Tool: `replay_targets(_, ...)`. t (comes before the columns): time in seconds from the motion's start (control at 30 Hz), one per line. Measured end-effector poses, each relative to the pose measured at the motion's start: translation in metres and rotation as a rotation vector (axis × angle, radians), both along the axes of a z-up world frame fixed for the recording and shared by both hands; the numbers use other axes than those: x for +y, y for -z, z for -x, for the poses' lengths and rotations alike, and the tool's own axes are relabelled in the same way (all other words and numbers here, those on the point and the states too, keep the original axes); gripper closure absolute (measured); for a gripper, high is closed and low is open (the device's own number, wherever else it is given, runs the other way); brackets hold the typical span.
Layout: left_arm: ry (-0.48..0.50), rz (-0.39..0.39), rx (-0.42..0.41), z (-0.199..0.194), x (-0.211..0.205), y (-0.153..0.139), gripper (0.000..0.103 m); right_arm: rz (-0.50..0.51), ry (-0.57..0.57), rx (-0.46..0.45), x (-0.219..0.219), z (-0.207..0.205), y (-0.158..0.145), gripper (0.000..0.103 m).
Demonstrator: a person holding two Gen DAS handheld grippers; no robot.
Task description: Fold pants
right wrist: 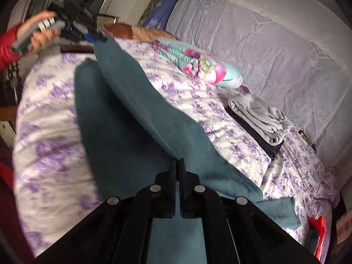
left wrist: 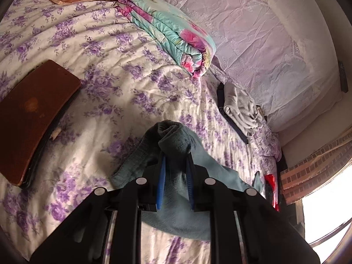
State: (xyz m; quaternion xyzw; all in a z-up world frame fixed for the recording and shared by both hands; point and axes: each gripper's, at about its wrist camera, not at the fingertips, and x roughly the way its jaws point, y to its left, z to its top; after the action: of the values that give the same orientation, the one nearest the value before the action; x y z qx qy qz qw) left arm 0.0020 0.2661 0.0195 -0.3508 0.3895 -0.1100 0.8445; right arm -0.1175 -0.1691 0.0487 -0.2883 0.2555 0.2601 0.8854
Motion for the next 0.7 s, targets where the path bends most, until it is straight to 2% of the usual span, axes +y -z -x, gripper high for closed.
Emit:
replay_targets(0.13,0.008,-0.048,0.072,0.007,0.005,0.025,0.087,-0.001,-0.043,0.088,0.004,0.026,0.015,0.1)
replay_targets(0.2,0.013,-0.043,0.115,0.009,0.007,0.04,0.087,0.025,-0.044,0.115,0.009,0.028,0.03,0.1)
replay_targets(0.27,0.022,-0.019,0.12,0.013,0.011,0.048,0.087,0.061,-0.037,0.126,0.015,0.026,0.04,0.1)
replay_targets(0.33,0.021,-0.008,0.116,0.018,0.014,0.045,0.086,0.053,-0.032,0.145,0.016,0.025,0.038,0.099)
replay_targets(0.4,0.003,-0.015,0.104,0.026,0.017,0.037,0.078,0.048,-0.028,0.161,0.016,0.023,0.042,0.097)
replay_targets(0.5,-0.072,-0.156,0.048,0.043,0.019,0.011,0.07,0.075,-0.025,0.149,0.019,0.025,0.047,0.097)
replay_targets(0.57,-0.084,-0.172,0.008,0.052,0.015,-0.001,0.069,0.086,-0.023,0.144,0.021,0.027,0.049,0.097)
replay_targets(0.67,0.044,-0.145,-0.022,0.044,-0.018,-0.009,0.067,0.076,-0.022,0.15,0.02,0.026,0.048,0.097)
replay_targets(0.7,0.108,-0.151,-0.035,0.038,-0.039,-0.009,0.06,0.068,-0.015,0.152,0.019,0.025,0.047,0.097)
